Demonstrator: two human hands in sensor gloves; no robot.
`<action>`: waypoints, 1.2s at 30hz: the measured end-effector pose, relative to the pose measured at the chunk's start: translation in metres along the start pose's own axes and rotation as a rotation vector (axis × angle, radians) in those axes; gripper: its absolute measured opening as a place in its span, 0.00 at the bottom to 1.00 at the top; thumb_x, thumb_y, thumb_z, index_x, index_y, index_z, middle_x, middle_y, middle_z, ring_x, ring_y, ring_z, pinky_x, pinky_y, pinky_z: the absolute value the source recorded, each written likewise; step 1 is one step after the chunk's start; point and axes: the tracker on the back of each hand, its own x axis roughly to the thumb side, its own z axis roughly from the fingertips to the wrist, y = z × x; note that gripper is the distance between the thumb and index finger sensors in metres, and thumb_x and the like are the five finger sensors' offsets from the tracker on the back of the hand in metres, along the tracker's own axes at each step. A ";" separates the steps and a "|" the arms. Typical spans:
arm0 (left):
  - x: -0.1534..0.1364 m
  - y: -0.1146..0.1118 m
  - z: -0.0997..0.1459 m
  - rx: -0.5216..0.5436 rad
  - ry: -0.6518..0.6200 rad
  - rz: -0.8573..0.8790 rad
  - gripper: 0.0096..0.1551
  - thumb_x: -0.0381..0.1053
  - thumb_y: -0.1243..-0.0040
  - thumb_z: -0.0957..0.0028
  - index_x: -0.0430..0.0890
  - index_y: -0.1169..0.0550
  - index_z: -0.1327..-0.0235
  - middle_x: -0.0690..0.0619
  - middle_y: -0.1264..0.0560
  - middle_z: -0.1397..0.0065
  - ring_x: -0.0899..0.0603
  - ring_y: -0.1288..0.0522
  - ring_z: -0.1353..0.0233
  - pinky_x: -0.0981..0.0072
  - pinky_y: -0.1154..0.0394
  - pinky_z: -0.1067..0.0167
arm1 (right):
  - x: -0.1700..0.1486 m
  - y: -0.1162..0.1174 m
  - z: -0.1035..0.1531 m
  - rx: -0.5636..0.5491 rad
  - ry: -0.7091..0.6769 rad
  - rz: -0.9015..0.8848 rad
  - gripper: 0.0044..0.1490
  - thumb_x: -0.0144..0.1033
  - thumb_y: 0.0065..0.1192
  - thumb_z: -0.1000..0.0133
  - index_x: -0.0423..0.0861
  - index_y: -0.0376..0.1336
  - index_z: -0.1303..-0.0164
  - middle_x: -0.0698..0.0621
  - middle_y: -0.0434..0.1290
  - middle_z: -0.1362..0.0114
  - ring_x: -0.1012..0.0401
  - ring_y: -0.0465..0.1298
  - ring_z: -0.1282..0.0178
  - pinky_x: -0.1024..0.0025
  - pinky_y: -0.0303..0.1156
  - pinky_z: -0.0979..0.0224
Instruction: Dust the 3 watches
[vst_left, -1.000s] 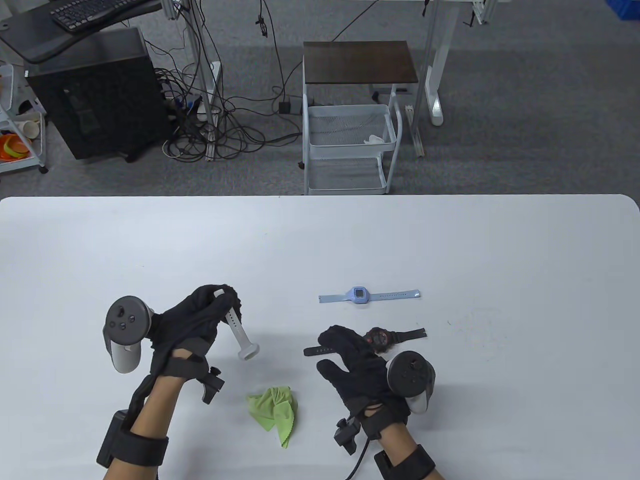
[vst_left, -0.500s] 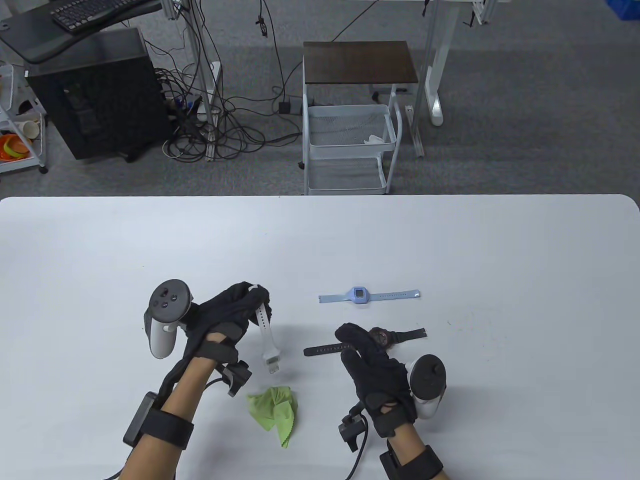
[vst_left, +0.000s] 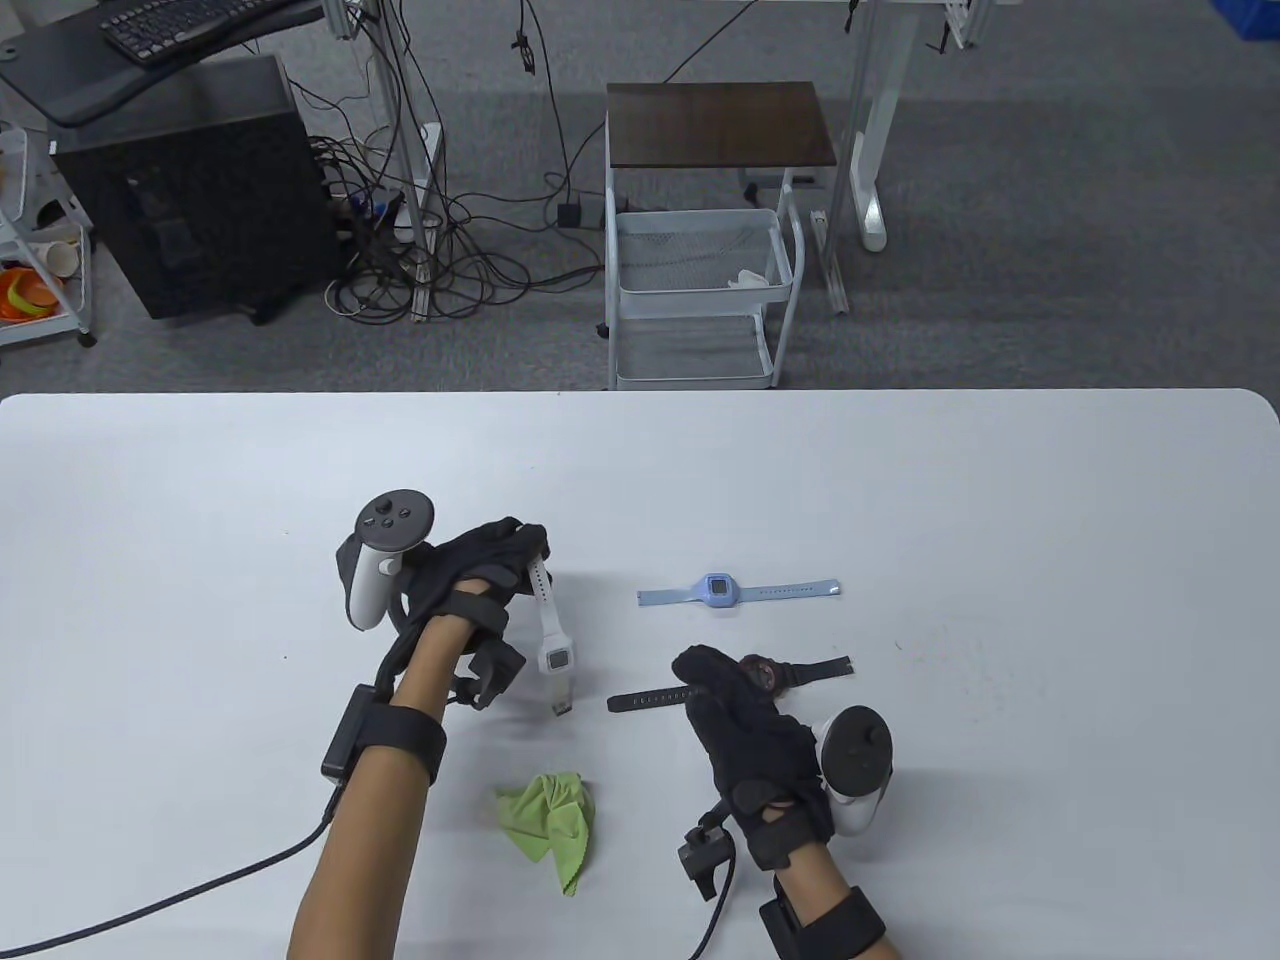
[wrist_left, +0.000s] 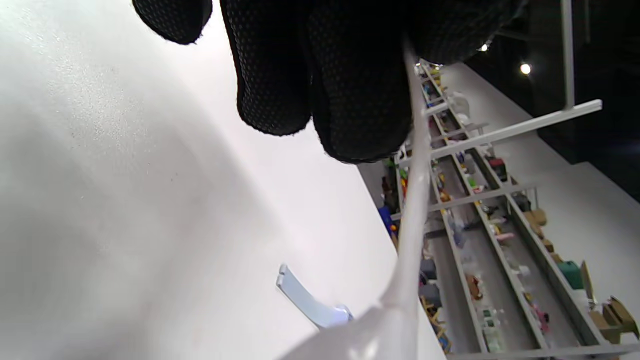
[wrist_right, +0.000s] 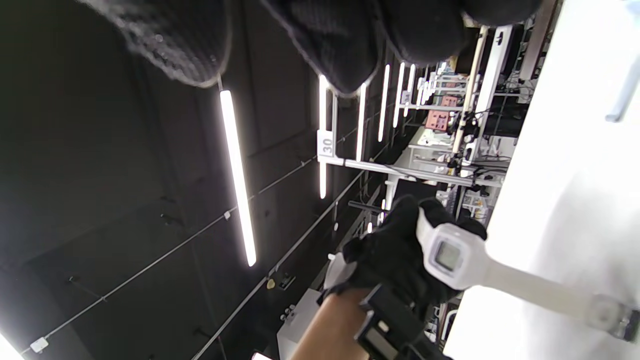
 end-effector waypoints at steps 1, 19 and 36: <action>-0.002 0.000 -0.005 -0.011 0.001 -0.006 0.25 0.61 0.48 0.36 0.46 0.26 0.36 0.60 0.16 0.47 0.46 0.20 0.32 0.37 0.36 0.28 | -0.001 -0.001 0.000 -0.005 0.003 -0.008 0.46 0.61 0.57 0.47 0.35 0.63 0.33 0.26 0.59 0.26 0.25 0.55 0.31 0.22 0.42 0.39; -0.021 -0.015 -0.048 0.009 0.175 -0.379 0.24 0.62 0.47 0.38 0.60 0.27 0.29 0.52 0.46 0.13 0.35 0.60 0.13 0.30 0.62 0.25 | -0.002 -0.001 0.000 -0.006 -0.001 0.006 0.46 0.61 0.57 0.46 0.35 0.64 0.34 0.26 0.60 0.26 0.25 0.55 0.31 0.22 0.43 0.39; -0.030 -0.020 -0.059 0.050 0.217 -0.553 0.27 0.61 0.48 0.38 0.70 0.35 0.24 0.55 0.63 0.11 0.38 0.70 0.13 0.33 0.67 0.24 | -0.003 0.002 0.001 0.009 0.004 0.014 0.46 0.61 0.56 0.46 0.34 0.64 0.34 0.26 0.60 0.27 0.25 0.56 0.32 0.22 0.44 0.39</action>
